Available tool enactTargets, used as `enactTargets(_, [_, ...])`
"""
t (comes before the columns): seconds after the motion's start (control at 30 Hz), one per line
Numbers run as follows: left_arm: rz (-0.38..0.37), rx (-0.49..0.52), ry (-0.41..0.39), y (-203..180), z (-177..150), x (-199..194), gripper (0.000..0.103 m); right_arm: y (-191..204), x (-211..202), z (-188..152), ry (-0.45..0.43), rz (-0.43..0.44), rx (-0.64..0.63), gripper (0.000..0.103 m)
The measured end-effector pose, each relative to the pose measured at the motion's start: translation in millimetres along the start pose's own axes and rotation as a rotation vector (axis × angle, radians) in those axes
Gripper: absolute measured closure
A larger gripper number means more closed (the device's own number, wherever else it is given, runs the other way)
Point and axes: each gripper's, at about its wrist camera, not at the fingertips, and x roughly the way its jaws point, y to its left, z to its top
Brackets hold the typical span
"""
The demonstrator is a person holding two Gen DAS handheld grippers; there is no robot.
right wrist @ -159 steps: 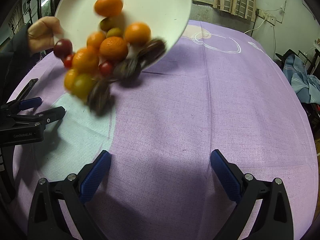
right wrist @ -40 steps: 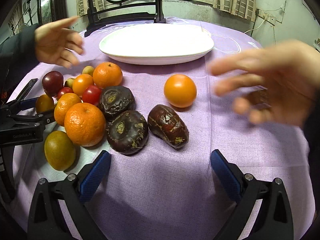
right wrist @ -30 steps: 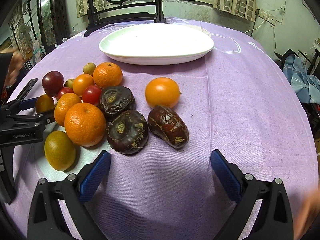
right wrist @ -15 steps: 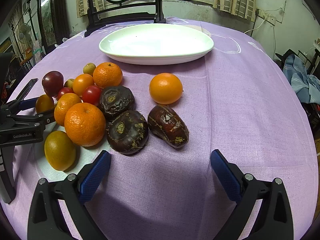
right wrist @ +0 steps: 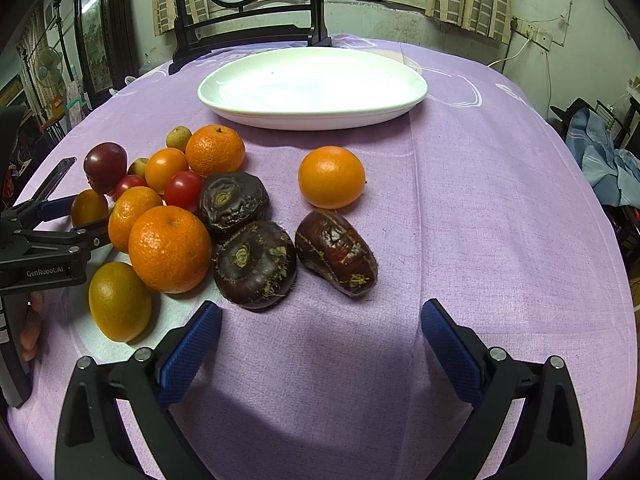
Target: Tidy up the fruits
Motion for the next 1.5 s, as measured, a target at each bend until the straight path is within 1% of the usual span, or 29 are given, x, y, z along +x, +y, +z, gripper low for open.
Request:
enactTargets(0.23, [0.001,0.001,0.000,1.2,-1.2,-0.4,0.004,-0.6,-3.9,-0.8,-0.016,-0.017,0.022,0.003])
enactTargets(0.3, [0.003,0.000,0.000,0.8,-1.3,-0.4,0.004,-4.8,-6.0,-1.5,-0.028,-0.002,0.046,0.003])
enactTargets(0.37, [0.002,-0.002,0.000,-0.3,-1.2,0.3,0.004,-8.0,-4.0,-1.8,-0.018,0.014,0.066,0.003])
enactTargets(0.53, [0.002,-0.002,0.000,-0.2,-1.6,0.1,0.004,-9.2,-5.1,-0.7,-0.016,0.010,0.065,0.003])
enactTargets(0.67, [0.002,-0.002,0.000,-0.1,-1.8,0.0,0.004,-2.8,-1.8,-1.5,-0.001,-0.035,0.029,0.003])
enactTargets(0.73, [0.003,-0.002,0.000,-0.1,-1.9,-0.1,0.004,-4.1,-1.9,-1.8,0.000,-0.033,0.035,0.003])
enactTargets(0.8, [0.002,-0.001,0.001,0.0,-1.8,0.0,0.004,-5.0,-4.7,-2.6,0.001,-0.071,0.047,0.003])
enactTargets(0.83, [0.000,-0.001,0.001,0.3,-1.8,0.3,0.004,-5.5,-7.3,-3.5,-0.004,-0.094,0.054,0.003])
enactTargets(0.87, [-0.001,-0.002,0.002,0.2,-1.7,0.4,0.004,-6.2,-13.0,-4.5,-0.021,-0.098,0.063,0.003])
enactTargets(0.93, [0.004,0.000,0.001,0.3,-1.8,0.3,0.004,-8.1,-19.5,-5.7,-0.047,-0.076,0.079,0.003])
enactTargets(0.97, [0.009,-0.004,0.002,0.3,-2.5,-0.5,0.004,-9.2,-23.5,-6.6,-0.060,-0.079,0.088,0.003])
enactTargets(1.03, [0.023,-0.021,0.009,2.6,-5.9,-5.0,0.004,-8.1,-27.2,-7.4,-0.060,-0.087,0.096,0.003])
enactTargets(1.07, [0.012,-0.026,0.008,2.7,-6.7,-10.4,0.004,-6.2,-30.5,-8.3,-0.054,-0.092,0.099,0.003])
enactTargets(1.1, [-0.004,-0.024,-0.007,3.0,-7.0,-17.6,0.004,-5.0,-32.5,-8.1,-0.054,-0.098,0.100,0.003])
enactTargets(1.13, [-0.004,-0.017,-0.040,2.9,-7.2,-28.6,0.004,-3.5,-35.5,-8.4,-0.058,-0.102,0.100,0.003])
enactTargets(1.2, [0.015,0.000,-0.104,2.2,-9.6,-49.3,0.004,0.5,-42.2,-9.3,-0.075,-0.100,0.093,0.003])
enactTargets(1.23, [0.016,0.010,-0.121,1.1,-11.0,-58.1,0.004,2.8,-45.2,-8.8,-0.086,-0.096,0.087,0.003])
enactTargets(1.27, [-0.005,0.020,-0.128,0.5,-13.3,-65.7,0.004,5.6,-48.1,-8.9,-0.100,-0.084,0.079,0.003])
enactTargets(1.33, [-0.038,0.022,-0.117,-0.4,-18.6,-71.0,0.004,9.5,-49.8,-8.5,-0.115,-0.074,0.072,0.003])
enactTargets(1.5, [-0.070,-0.004,-0.083,1.7,-26.8,-61.5,0.004,13.1,-53.3,-12.8,-0.114,-0.055,0.094,0.003])
